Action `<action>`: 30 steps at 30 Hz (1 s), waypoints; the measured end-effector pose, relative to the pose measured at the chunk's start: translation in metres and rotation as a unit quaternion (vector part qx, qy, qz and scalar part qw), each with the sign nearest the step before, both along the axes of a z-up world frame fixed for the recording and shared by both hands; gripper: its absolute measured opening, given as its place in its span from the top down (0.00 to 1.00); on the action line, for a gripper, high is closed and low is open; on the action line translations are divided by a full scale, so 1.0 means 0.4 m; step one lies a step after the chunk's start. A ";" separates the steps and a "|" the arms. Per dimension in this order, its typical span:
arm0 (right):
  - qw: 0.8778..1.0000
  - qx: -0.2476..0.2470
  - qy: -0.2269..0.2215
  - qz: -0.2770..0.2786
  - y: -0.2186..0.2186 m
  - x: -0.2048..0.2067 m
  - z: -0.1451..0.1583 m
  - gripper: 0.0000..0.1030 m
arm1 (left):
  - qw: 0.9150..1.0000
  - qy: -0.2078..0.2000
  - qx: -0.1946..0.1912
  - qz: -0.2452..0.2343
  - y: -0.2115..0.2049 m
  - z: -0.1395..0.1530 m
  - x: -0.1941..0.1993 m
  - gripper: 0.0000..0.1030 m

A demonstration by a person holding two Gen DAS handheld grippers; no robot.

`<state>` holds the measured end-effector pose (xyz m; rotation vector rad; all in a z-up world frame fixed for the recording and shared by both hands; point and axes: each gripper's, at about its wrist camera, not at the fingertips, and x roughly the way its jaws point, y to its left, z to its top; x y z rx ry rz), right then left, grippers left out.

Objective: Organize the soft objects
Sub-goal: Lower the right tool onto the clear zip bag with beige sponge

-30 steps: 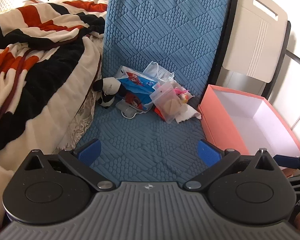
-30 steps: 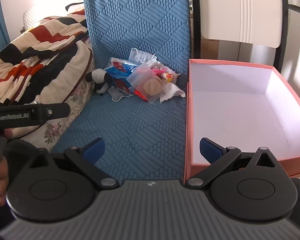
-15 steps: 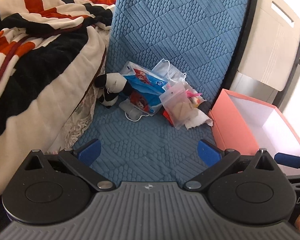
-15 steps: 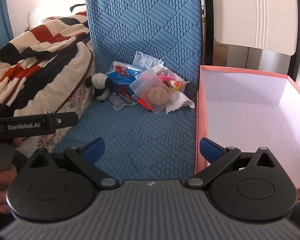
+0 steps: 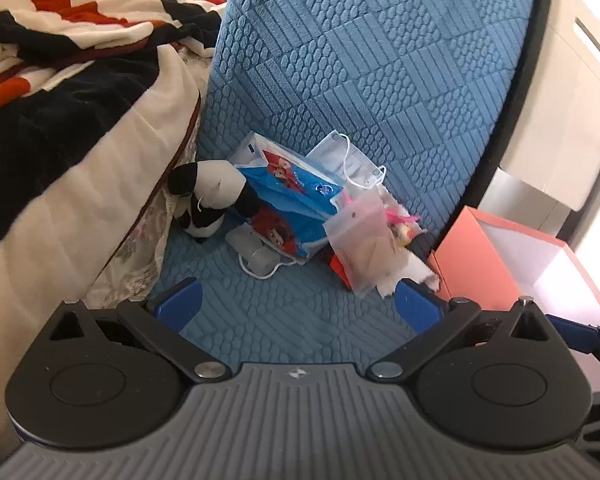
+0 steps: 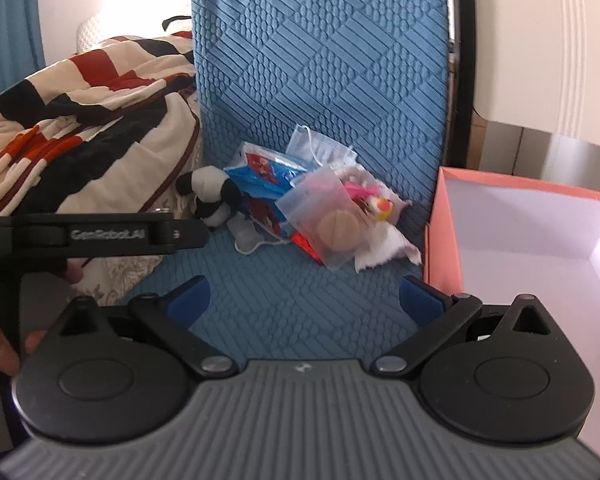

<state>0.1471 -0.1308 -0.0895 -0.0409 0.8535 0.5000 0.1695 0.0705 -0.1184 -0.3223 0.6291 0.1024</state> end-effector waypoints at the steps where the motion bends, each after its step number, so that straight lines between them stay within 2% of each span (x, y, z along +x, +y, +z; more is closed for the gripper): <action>1: 1.000 0.000 -0.003 0.001 0.006 0.007 -0.002 0.00 | 1.000 0.000 -0.002 0.003 0.005 -0.005 0.011 0.00; 7: 1.000 -0.013 0.007 0.011 0.036 0.059 -0.036 0.04 | 0.999 0.022 -0.023 0.013 0.041 -0.038 0.078 0.00; 9: 1.000 -0.009 0.024 0.011 0.039 0.078 -0.052 0.13 | 0.999 0.034 -0.036 0.021 0.054 -0.048 0.098 0.00; 13: 1.000 0.004 0.023 0.020 0.045 0.098 -0.066 0.19 | 0.997 0.045 -0.055 0.033 0.078 -0.067 0.143 0.00; 15: 0.999 0.016 0.022 0.020 0.050 0.117 -0.071 0.25 | 0.997 0.044 -0.060 0.030 0.083 -0.070 0.170 0.00; 19: 1.000 -0.009 -0.002 0.027 0.078 0.160 -0.095 0.31 | 0.994 0.052 -0.081 0.045 0.101 -0.085 0.227 0.00; 21: 0.999 -0.018 0.000 0.030 0.086 0.185 -0.115 0.36 | 0.993 0.052 -0.095 0.049 0.113 -0.092 0.249 0.00; 26: 0.999 -0.032 0.000 0.044 0.106 0.236 -0.153 0.39 | 0.988 0.065 -0.117 0.080 0.152 -0.119 0.301 0.01; 30: 0.998 -0.047 -0.006 0.052 0.120 0.269 -0.182 0.40 | 0.981 0.089 -0.147 0.084 0.170 -0.148 0.331 0.10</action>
